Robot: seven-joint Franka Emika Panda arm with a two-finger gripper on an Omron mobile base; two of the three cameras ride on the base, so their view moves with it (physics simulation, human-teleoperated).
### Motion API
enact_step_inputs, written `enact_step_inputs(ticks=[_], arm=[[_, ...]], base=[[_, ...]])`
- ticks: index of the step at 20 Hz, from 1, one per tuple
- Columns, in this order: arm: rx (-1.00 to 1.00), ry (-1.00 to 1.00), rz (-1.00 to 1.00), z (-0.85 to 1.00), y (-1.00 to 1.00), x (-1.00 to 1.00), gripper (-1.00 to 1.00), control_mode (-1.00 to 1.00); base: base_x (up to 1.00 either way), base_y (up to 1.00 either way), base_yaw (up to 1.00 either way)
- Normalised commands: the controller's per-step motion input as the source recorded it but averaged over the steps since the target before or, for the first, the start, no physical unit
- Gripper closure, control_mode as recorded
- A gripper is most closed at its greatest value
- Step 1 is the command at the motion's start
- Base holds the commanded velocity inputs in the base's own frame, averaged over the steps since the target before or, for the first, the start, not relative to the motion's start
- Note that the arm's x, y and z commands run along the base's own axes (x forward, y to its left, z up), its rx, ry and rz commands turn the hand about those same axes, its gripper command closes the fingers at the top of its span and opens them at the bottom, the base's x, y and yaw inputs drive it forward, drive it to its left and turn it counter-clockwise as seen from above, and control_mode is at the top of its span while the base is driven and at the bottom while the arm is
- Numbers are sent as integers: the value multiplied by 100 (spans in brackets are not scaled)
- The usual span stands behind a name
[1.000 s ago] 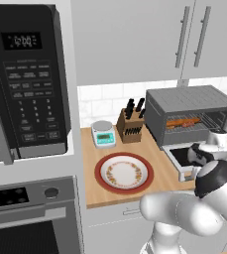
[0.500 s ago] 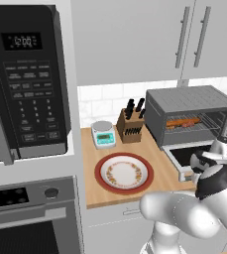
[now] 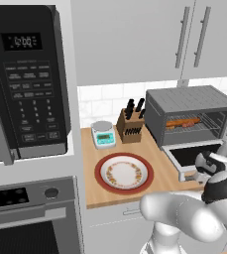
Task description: Pick up the kebab skewer and baguette bread, and place them inside the toaster oven. Close the toaster oven door and start by setting the timer.
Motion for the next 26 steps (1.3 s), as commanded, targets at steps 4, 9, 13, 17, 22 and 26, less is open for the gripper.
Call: enact_step_inputs(ticks=[4, 9, 13, 17, 22, 26], arm=[[0, -31, -5, 0, 22, 14, -100, -100], [0, -33, -4, 2, 43, 42, -100, -100], [0, -32, -2, 11, 49, 74, -100, -100], [0, -23, 0, 38, 52, 83, -100, -100], [0, -27, 0, 35, 64, 84, -100, -100], [0, -22, 0, 47, 74, 98, -100, -100]], base=[[0, 0, 0], [0, 0, 0], [0, 0, 0], [0, 0, 0], [0, 0, 0], [0, 0, 0]])
